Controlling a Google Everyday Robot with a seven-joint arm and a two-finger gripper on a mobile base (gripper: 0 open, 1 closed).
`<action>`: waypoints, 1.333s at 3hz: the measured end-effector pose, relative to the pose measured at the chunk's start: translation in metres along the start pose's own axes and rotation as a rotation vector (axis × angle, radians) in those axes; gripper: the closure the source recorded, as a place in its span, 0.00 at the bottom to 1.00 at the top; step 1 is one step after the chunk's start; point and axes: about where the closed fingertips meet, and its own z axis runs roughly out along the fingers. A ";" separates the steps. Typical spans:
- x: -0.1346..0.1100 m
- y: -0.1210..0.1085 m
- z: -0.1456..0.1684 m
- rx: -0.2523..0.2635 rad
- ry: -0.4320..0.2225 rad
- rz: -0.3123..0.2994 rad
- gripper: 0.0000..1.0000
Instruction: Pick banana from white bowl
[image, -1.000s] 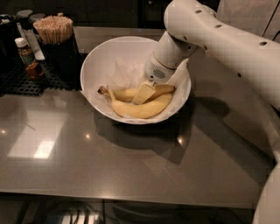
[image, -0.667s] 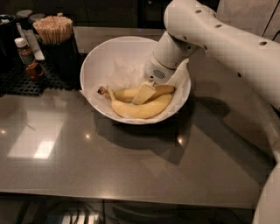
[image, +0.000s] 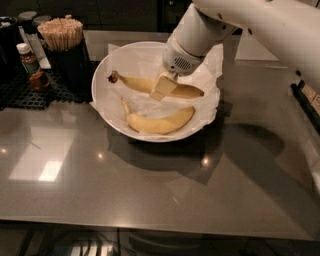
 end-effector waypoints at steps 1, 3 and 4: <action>-0.026 -0.002 -0.033 0.056 -0.040 -0.055 1.00; -0.046 0.032 -0.098 0.080 -0.189 -0.132 1.00; -0.047 0.076 -0.140 0.097 -0.265 -0.166 1.00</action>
Offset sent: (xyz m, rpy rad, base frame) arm -0.0359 -0.0007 0.1086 0.1798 -0.1497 0.1333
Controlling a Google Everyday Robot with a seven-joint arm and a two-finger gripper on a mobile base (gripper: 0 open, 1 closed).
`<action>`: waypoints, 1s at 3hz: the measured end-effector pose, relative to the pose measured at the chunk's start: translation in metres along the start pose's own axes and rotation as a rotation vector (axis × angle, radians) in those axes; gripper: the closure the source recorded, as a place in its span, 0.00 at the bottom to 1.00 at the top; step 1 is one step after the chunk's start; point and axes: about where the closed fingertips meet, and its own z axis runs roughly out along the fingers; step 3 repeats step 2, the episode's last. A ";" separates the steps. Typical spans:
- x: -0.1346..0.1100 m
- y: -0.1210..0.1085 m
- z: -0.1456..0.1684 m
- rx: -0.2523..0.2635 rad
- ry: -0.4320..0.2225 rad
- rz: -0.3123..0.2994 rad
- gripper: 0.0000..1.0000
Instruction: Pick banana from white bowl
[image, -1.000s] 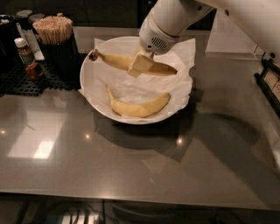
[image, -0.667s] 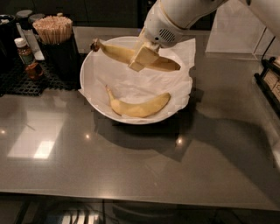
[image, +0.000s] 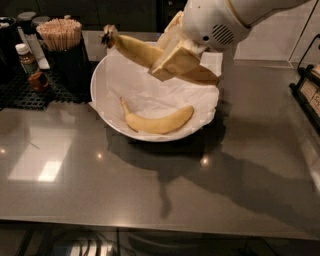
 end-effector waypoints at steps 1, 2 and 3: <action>-0.019 0.036 -0.031 -0.006 -0.077 -0.038 1.00; -0.019 0.036 -0.031 -0.006 -0.077 -0.038 1.00; -0.019 0.036 -0.031 -0.006 -0.077 -0.038 1.00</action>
Offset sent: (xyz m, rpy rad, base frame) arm -0.0377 -0.0035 0.0155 0.0442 -0.0197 0.0445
